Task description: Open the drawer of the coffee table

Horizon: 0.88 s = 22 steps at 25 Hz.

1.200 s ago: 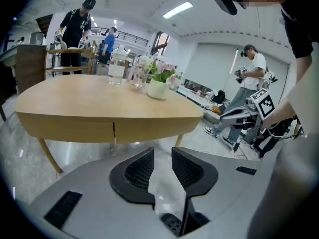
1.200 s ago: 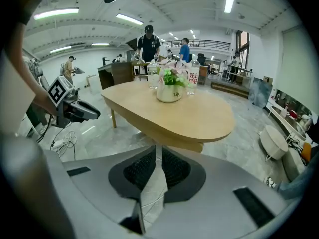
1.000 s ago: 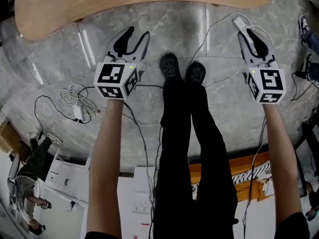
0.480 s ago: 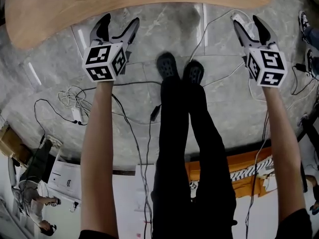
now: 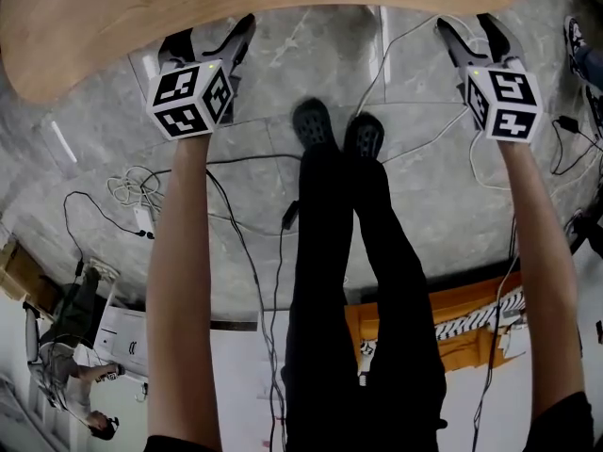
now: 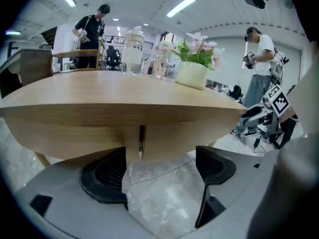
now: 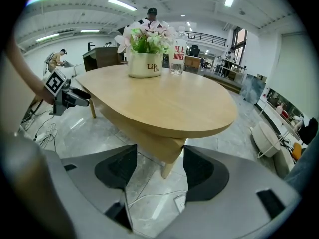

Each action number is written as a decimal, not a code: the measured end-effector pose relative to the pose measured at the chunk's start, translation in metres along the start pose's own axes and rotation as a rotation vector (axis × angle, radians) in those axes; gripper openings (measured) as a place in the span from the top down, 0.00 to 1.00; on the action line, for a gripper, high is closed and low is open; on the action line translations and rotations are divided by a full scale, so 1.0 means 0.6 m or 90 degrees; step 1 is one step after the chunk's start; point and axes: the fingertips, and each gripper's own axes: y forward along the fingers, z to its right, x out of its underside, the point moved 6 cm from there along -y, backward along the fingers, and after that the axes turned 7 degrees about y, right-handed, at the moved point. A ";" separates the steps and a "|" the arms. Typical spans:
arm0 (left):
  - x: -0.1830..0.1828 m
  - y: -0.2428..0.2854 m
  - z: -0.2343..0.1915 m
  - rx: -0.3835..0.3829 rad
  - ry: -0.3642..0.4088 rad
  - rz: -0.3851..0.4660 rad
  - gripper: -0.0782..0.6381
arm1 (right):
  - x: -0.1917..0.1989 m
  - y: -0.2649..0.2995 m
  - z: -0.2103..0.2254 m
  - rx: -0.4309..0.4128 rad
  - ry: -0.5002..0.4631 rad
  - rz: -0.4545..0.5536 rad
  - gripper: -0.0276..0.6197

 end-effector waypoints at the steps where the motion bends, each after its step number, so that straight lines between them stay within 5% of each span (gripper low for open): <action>1: 0.002 0.000 0.003 0.002 -0.001 0.001 0.30 | -0.001 0.001 0.001 0.003 -0.001 0.001 0.57; 22: -0.014 0.007 0.023 0.009 -0.030 0.013 0.30 | -0.016 0.018 0.004 0.020 -0.009 0.007 0.57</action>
